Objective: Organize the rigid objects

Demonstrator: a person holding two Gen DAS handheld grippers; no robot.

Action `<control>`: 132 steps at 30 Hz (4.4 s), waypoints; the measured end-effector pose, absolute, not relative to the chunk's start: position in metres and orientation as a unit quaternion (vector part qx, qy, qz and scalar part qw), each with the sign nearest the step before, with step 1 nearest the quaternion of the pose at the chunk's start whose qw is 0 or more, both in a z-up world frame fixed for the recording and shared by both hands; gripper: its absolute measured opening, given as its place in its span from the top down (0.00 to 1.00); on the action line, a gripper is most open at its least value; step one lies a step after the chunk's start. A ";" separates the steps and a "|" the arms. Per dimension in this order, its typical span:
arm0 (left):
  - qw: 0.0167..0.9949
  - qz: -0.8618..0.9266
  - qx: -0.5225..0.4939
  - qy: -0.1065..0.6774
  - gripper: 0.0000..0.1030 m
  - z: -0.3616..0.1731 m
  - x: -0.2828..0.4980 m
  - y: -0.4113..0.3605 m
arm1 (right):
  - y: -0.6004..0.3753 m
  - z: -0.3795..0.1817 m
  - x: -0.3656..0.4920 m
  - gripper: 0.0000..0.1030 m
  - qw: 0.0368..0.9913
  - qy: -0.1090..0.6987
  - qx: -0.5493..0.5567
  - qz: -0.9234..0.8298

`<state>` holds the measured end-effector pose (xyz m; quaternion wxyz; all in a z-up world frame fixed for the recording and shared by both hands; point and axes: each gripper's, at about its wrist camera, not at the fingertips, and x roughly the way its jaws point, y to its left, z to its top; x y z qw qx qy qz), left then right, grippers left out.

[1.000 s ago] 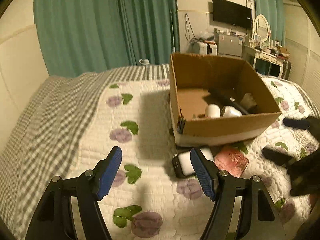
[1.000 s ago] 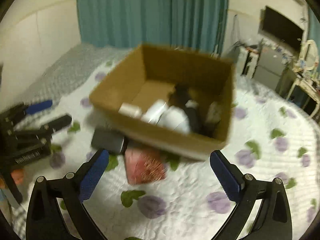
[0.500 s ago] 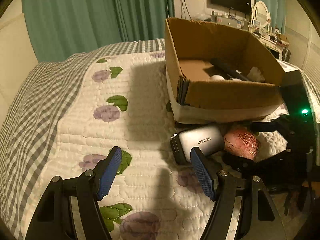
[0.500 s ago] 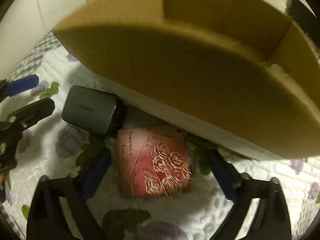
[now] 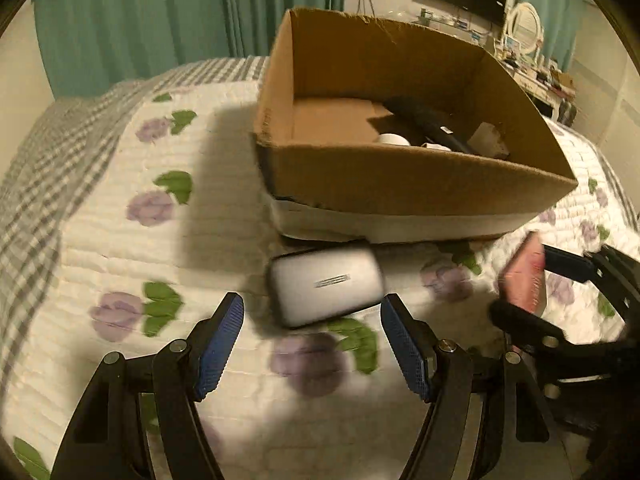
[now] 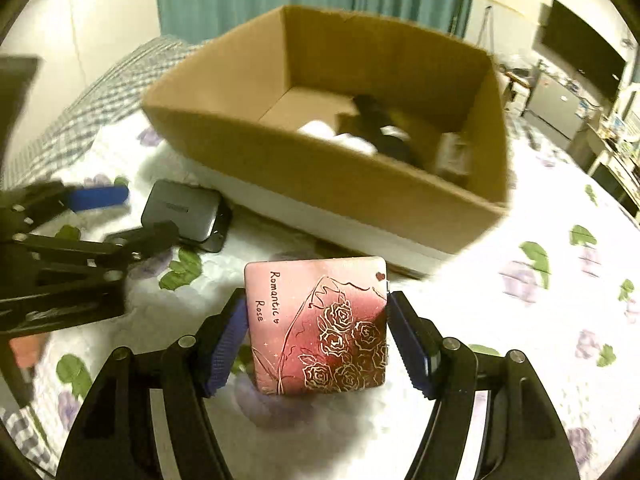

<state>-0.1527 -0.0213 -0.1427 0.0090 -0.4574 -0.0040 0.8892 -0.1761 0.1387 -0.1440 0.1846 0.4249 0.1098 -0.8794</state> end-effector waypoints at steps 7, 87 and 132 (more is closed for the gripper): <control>-0.031 0.875 -0.483 -0.028 0.28 -0.164 -0.174 -0.011 | 0.164 -0.128 -0.177 0.33 0.182 0.066 0.415 -0.889; -0.018 0.944 -0.323 0.056 0.30 -0.040 -0.225 -0.008 | 0.133 -0.066 -0.314 0.25 0.168 0.067 0.358 -0.916; -0.016 0.982 -0.190 0.011 0.20 0.002 -0.064 -0.012 | 0.199 -0.013 -0.093 0.00 0.032 -0.006 0.186 -0.982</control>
